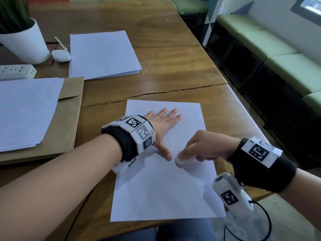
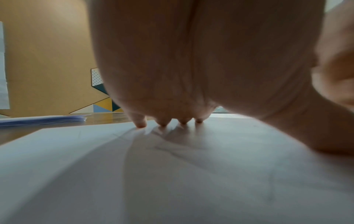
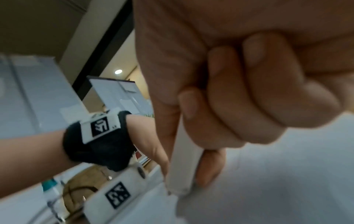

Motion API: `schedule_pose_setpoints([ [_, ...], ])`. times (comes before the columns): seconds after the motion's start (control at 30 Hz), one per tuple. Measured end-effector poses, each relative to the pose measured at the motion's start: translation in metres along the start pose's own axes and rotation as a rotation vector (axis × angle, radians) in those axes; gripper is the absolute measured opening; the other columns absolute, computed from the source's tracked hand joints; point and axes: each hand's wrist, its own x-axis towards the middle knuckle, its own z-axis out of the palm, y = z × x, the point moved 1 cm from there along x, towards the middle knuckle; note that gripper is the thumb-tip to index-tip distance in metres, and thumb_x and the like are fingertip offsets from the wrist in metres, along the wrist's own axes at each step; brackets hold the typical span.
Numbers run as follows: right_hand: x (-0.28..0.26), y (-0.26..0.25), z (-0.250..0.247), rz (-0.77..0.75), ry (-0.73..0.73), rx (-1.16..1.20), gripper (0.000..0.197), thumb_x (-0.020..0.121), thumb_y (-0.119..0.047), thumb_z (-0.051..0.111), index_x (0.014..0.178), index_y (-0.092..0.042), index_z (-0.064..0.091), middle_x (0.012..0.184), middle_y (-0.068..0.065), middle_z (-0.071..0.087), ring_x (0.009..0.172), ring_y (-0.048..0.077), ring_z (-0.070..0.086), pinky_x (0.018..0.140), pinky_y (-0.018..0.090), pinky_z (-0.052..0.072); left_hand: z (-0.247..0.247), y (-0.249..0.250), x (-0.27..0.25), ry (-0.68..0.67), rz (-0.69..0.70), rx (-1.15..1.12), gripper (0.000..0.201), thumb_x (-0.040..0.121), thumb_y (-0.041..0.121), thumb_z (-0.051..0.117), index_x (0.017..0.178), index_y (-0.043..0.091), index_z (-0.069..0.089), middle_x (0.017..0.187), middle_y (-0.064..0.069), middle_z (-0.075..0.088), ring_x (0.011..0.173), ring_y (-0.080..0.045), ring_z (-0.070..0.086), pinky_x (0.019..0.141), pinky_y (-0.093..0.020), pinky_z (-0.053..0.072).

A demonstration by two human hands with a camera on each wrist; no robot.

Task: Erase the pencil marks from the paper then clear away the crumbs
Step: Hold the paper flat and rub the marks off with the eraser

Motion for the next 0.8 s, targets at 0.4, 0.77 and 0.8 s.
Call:
schedule_pose_setpoints([
  [0.4,0.0,0.0,-0.001,0.0,0.089,0.019,0.039,0.071,-0.042,0.07,0.078,-0.003,0.068,0.048,-0.007,0.045,0.044,0.011,0.032,0.042,0.019,0.026,0.0,0.0,0.0,0.013,-0.005,-0.001,0.131,0.062,0.061,0.073,0.147,0.024,-0.019,0.155,0.004,-0.024,0.144,-0.022,-0.019,0.116,-0.045,-0.005],
  [0.77,-0.002,-0.002,-0.001,0.024,0.037,-0.004,0.035,0.067,-0.043,0.073,0.068,-0.009,0.067,0.048,-0.005,0.044,0.044,0.013,0.028,0.044,0.022,0.022,-0.001,0.0,-0.001,0.015,-0.002,-0.003,0.13,0.063,0.061,0.073,0.147,0.023,-0.018,0.155,0.003,-0.024,0.144,-0.022,-0.018,0.115,-0.046,-0.005],
  [0.8,0.002,-0.003,-0.006,0.015,0.084,0.024,0.035,0.069,-0.041,0.073,0.071,-0.007,0.068,0.05,-0.003,0.046,0.044,0.014,0.028,0.043,0.022,0.022,-0.001,0.0,-0.001,0.015,-0.002,-0.006,0.13,0.063,0.061,0.073,0.147,0.023,-0.018,0.155,0.003,-0.024,0.144,-0.022,-0.018,0.116,-0.046,-0.005],
])
